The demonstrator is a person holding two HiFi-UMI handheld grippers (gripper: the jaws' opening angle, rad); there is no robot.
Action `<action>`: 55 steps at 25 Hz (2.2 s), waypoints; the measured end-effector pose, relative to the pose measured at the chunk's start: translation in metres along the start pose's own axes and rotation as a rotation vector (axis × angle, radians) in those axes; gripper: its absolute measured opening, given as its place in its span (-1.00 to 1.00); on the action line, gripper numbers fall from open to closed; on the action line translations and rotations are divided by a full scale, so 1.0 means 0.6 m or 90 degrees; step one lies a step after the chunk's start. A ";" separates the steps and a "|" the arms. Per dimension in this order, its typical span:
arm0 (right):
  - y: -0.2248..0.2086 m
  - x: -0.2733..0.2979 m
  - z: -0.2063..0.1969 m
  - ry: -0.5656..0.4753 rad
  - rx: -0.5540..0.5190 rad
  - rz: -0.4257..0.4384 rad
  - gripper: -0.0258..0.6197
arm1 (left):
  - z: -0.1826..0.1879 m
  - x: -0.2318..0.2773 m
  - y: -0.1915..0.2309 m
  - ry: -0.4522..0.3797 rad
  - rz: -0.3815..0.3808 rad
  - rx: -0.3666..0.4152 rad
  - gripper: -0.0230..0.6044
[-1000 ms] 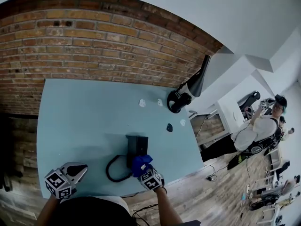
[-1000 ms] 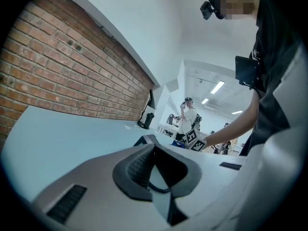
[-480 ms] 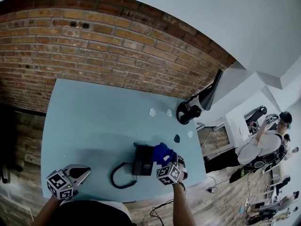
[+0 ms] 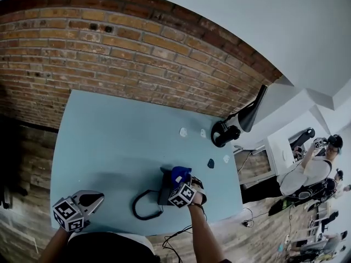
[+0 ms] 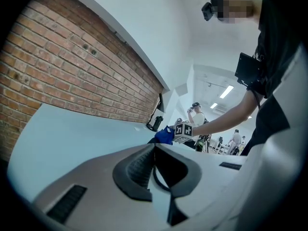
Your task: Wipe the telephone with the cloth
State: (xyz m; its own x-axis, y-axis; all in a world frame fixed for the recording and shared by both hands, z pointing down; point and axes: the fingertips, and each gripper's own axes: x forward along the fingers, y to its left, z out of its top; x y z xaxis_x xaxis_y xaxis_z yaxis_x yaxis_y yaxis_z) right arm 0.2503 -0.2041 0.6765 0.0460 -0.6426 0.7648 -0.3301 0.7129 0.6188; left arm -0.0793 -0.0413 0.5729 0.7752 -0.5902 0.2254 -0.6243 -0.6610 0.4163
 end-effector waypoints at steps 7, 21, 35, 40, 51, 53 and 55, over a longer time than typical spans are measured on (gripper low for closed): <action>0.004 -0.007 -0.006 -0.067 0.120 0.041 -0.71 | -0.015 0.003 -0.003 0.014 -0.009 -0.006 -0.84; 0.030 -0.017 -0.018 -0.085 0.177 0.049 -0.71 | -0.012 0.017 -0.014 0.015 -0.028 0.000 -0.84; 0.044 -0.021 -0.024 -0.093 0.217 0.050 -0.71 | -0.020 0.018 -0.016 0.019 -0.031 0.004 -0.84; 0.050 -0.024 -0.026 -0.096 0.224 0.051 -0.71 | -0.021 0.021 -0.019 0.018 -0.033 0.004 -0.84; 0.065 -0.028 -0.028 -0.099 0.233 0.051 -0.71 | -0.019 0.022 -0.025 0.021 -0.037 0.003 -0.84; 0.068 -0.029 -0.029 -0.099 0.234 0.051 -0.71 | -0.021 0.022 -0.024 0.021 -0.037 0.002 -0.84; 0.073 -0.031 -0.029 -0.099 0.236 0.054 -0.71 | -0.024 0.020 -0.022 0.020 -0.036 0.002 -0.84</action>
State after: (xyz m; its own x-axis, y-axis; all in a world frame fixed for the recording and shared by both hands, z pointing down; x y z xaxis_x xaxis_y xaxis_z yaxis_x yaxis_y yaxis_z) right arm 0.2512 -0.1560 0.6924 -0.1295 -0.6414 0.7562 -0.6453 0.6335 0.4268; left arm -0.0603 -0.0332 0.5827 0.8120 -0.5368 0.2292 -0.5794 -0.6942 0.4270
